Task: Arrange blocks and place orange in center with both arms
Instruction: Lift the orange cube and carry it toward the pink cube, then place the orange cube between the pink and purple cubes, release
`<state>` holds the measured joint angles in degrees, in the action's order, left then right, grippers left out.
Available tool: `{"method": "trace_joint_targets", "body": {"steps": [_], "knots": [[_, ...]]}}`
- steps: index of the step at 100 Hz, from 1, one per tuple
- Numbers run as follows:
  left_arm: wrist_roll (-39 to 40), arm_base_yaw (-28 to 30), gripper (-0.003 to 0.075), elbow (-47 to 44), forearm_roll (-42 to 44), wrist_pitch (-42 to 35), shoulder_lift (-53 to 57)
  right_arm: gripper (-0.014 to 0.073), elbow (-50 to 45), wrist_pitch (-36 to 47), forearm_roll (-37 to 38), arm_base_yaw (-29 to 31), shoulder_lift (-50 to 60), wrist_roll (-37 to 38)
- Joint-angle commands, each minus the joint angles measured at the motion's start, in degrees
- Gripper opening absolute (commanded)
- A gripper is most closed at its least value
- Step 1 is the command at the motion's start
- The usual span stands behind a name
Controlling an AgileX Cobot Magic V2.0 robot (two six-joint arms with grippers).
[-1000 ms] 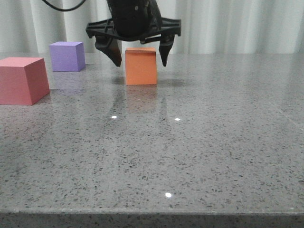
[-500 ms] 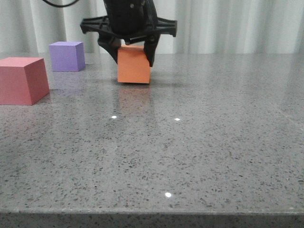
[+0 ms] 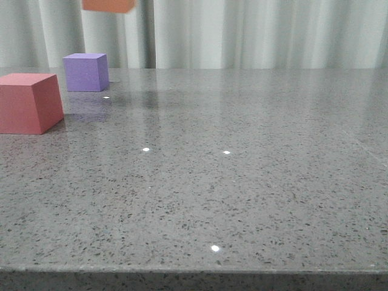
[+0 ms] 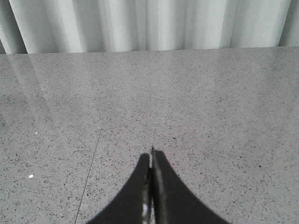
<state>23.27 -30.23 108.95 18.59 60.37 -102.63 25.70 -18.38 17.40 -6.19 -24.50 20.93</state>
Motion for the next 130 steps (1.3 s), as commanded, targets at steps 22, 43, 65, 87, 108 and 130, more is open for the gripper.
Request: {"method": "trace_joint_targets", "body": {"steps": [22,43,65,87,108,130], "knots": [[-8.15,11.31,0.0315,-10.70,-8.70,-7.60,9.22,-0.0110,1.45,4.34,1.23,0.25,-0.13,-0.62],[-11.44,14.81,0.0315,-18.76,-12.94,-15.61,9.34,-0.0110,1.45,4.34,1.23,0.25,-0.13,-0.62],[-11.49,14.95,0.0315,-24.46,-13.82,-23.87,8.95,-0.0110,1.45,4.34,1.23,0.25,-0.13,-0.62],[-11.77,14.95,0.0315,-24.66,-13.82,-25.01,4.48,-0.0110,1.45,4.34,1.23,0.25,-0.13,-0.62],[-11.77,14.95,0.0315,-24.66,-13.82,-25.24,1.50,-0.0110,1.45,4.34,1.23,0.25,-0.13,-0.62],[-11.90,14.95,0.0477,-24.66,-13.82,-25.23,0.37,-0.0110,1.45,4.34,1.23,0.25,-0.13,-0.62]]}}
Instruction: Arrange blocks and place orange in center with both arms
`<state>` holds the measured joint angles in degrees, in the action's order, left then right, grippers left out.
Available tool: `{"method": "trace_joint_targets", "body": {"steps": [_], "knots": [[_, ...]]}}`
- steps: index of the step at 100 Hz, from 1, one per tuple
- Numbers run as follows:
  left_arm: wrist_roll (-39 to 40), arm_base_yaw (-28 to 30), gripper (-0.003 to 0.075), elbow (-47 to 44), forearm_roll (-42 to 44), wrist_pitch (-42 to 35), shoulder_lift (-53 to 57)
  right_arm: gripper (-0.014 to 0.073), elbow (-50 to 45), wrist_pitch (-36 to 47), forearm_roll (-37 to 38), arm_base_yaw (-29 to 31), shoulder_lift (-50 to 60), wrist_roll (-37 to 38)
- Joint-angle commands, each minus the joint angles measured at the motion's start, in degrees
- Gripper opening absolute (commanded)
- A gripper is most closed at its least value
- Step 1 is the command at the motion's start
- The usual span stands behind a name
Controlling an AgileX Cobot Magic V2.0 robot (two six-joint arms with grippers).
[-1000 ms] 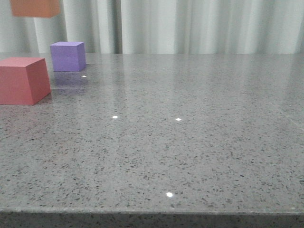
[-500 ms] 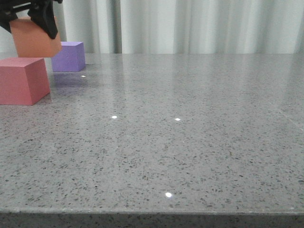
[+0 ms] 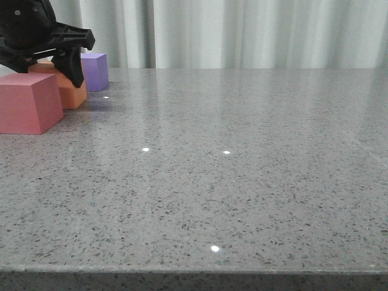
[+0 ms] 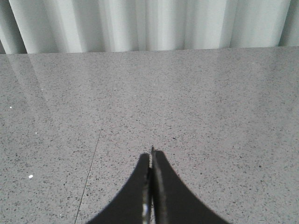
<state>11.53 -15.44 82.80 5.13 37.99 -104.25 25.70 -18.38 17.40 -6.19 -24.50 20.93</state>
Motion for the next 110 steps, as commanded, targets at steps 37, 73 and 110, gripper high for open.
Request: {"method": "trace_joint_targets", "body": {"steps": [37,73,110], "knots": [[-0.16,0.16,0.0669,4.05,-0.25,-1.28,6.78,-0.0110,1.45,4.34,1.23,0.25,-0.13,-0.62],[-0.16,0.16,0.0669,-5.54,0.16,-4.33,30.41,-0.0110,1.45,4.34,1.23,0.25,-0.13,-0.62],[-0.16,0.16,0.0669,-33.75,0.78,-13.08,65.21,-0.0110,1.45,4.34,1.23,0.25,-0.13,-0.62]]}}
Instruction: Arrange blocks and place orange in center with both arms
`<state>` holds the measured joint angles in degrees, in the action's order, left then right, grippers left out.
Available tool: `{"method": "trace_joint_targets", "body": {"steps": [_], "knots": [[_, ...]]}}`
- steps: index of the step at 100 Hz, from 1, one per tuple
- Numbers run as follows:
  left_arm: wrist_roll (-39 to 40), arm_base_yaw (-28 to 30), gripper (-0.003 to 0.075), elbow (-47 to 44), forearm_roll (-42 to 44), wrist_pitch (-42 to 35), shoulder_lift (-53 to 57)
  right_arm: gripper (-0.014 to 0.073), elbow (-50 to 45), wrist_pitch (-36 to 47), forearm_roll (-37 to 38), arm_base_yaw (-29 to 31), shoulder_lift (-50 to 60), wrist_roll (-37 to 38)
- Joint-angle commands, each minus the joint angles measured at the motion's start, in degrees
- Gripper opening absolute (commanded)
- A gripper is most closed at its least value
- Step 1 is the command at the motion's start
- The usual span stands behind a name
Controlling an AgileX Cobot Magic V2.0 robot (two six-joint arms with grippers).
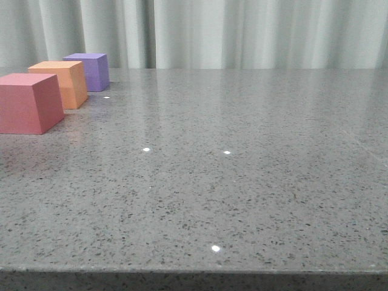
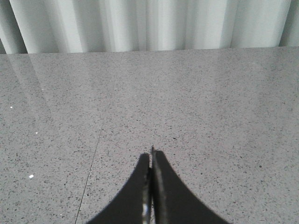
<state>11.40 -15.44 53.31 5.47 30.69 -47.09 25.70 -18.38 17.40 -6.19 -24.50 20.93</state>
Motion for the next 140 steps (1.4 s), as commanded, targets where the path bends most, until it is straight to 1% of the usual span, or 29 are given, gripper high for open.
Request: {"method": "trace_joint_targets", "body": {"steps": [1,10,16,21,28,37,40,42,47,49,54,56,100,127,140], "knots": [[-0.03,0.16,0.0669,-4.76,0.42,-5.89,9.56,-0.0110,1.45,4.34,1.23,0.25,-0.13,-0.62],[-0.03,0.16,0.0667,-10.81,0.76,-6.00,19.26,-0.0110,1.45,4.34,1.23,0.25,-0.13,-0.62],[-0.03,0.16,0.0652,-14.44,0.76,-6.00,25.08,-0.0110,1.45,4.34,1.23,0.25,-0.13,-0.62],[-0.03,0.16,0.0626,-16.92,0.76,-6.00,29.89,-0.0110,1.45,4.34,1.23,0.25,-0.13,-0.62],[-0.03,0.16,0.0559,-19.91,0.76,-5.89,35.98,-0.0110,1.45,4.34,1.23,0.25,-0.13,-0.62],[-0.03,0.16,0.0410,-23.09,0.85,-5.78,41.81,-0.0110,1.45,4.34,1.23,0.25,-0.13,-0.62],[-0.03,0.16,0.0337,-23.98,0.85,-5.78,43.32,-0.0110,1.45,4.34,1.23,0.25,-0.13,-0.62],[-0.03,0.16,0.0306,-24.59,0.85,-5.78,43.81,-0.0110,1.45,4.34,1.23,0.25,-0.13,-0.62],[-0.03,0.16,0.0174,-25.91,0.85,-5.78,45.10,-0.0110,1.45,4.34,1.23,0.25,-0.13,-0.62],[-0.03,0.16,0.0141,-26.44,0.85,-5.78,45.23,-0.0110,1.45,4.34,1.23,0.25,-0.13,-0.62],[-0.03,0.16,0.0011,-27.55,0.85,-5.78,45.27,-0.0110,1.45,4.34,1.23,0.25,-0.13,-0.62],[-0.03,0.16,-0.0018,-28.05,0.85,-5.78,45.27,-0.0110,1.45,4.34,1.23,0.25,-0.13,-0.62],[-0.03,0.16,-0.0020,-34.05,0.85,-5.64,45.27,-0.0110,1.45,4.34,1.23,0.25,-0.13,-0.62],[-0.03,0.16,-0.0020,-34.46,0.85,-5.57,45.27,-0.0110,1.45,4.34,1.23,0.25,-0.13,-0.62],[-0.03,0.42,-0.0020,-36.77,1.57,-8.39,45.27,-0.0110,1.45,4.34,1.23,0.25,-0.13,-0.62]]}}
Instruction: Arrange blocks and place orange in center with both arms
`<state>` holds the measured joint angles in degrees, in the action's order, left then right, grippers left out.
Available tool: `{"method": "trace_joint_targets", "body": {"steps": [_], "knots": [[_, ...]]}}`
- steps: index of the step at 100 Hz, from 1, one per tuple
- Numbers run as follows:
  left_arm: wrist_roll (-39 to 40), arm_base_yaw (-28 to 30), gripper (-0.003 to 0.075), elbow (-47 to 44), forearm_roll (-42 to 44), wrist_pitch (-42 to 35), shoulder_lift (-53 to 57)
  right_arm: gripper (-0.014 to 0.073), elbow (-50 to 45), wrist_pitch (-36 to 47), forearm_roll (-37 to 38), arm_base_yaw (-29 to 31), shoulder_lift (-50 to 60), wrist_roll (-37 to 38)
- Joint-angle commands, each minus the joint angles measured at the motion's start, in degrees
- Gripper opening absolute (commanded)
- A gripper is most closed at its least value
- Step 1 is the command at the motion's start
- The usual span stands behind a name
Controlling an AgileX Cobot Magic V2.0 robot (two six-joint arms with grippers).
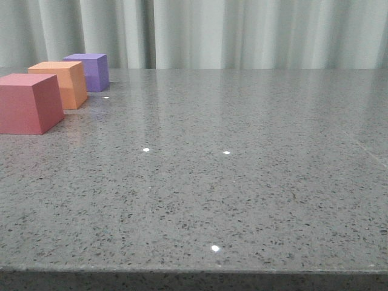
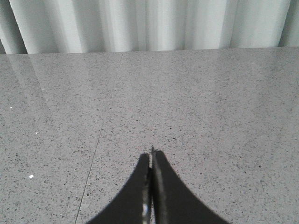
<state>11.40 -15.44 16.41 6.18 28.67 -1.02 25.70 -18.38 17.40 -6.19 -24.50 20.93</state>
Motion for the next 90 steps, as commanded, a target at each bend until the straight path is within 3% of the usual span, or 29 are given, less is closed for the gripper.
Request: {"method": "trace_joint_targets", "body": {"steps": [1,34,51,90], "knots": [[-0.03,0.55,-0.0020,-0.07,1.05,-6.62,-0.80,-0.0110,1.45,4.34,1.23,0.25,-0.13,-0.62],[-0.03,11.35,-0.0020,-11.18,0.11,-27.82,0.24,-0.0110,1.45,4.34,1.23,0.25,-0.13,-0.62],[-0.03,13.71,-0.0020,-17.42,-1.14,-35.84,3.34,-0.0110,1.45,4.34,1.23,0.25,-0.19,-0.62],[-0.13,13.82,-0.0020,-18.99,0.12,-34.05,3.34,-0.0110,1.45,4.38,1.23,0.25,-0.24,-0.62]]}}
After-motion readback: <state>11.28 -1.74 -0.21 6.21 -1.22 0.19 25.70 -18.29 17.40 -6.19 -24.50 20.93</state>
